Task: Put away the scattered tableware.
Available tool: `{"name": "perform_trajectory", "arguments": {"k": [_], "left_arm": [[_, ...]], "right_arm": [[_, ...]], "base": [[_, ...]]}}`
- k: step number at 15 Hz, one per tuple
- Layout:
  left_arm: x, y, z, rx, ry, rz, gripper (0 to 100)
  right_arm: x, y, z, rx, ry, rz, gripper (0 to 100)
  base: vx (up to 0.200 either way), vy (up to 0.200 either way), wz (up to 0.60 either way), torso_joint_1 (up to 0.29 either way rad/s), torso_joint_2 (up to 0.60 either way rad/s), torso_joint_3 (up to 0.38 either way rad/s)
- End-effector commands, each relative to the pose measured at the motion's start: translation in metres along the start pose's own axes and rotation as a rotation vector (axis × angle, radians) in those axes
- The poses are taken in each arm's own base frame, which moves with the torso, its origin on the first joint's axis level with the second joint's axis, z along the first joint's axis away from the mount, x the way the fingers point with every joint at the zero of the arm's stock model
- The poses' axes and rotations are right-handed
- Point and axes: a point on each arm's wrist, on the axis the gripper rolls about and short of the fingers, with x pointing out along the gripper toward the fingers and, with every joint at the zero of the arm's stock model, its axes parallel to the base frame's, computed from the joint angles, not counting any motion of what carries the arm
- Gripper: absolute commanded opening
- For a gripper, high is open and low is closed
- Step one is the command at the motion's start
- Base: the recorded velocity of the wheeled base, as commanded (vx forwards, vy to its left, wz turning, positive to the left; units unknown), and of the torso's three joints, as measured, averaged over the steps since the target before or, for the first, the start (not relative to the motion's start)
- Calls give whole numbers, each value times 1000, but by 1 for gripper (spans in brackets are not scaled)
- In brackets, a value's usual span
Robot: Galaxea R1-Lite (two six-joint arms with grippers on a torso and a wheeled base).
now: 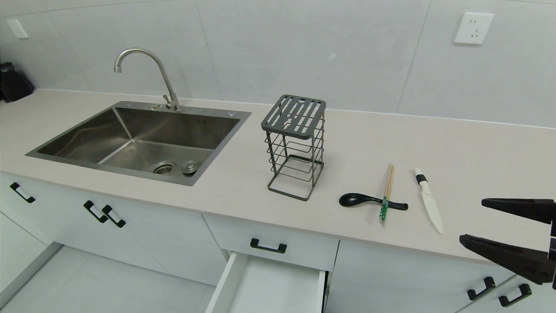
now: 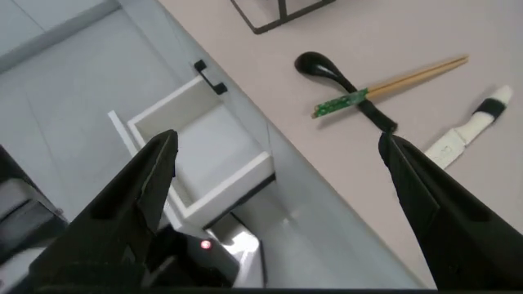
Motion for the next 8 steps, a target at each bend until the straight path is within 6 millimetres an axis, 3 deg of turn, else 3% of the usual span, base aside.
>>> {"name": "perform_trajectory", "arguments": {"k": [1, 4, 8], "left_arm": [[0, 0, 0, 0, 1, 1, 100], [0, 0, 0, 0, 1, 1, 100], [0, 0, 0, 0, 1, 1, 100]], "right_arm": [[17, 0, 14, 108, 13, 41, 100], [50, 10, 26, 348, 62, 21, 100], [88, 14, 20, 352, 154, -82, 100]], "base": [[0, 0, 0, 0, 0, 0], [0, 0, 0, 0, 0, 0], [0, 0, 0, 0, 0, 0]]}}
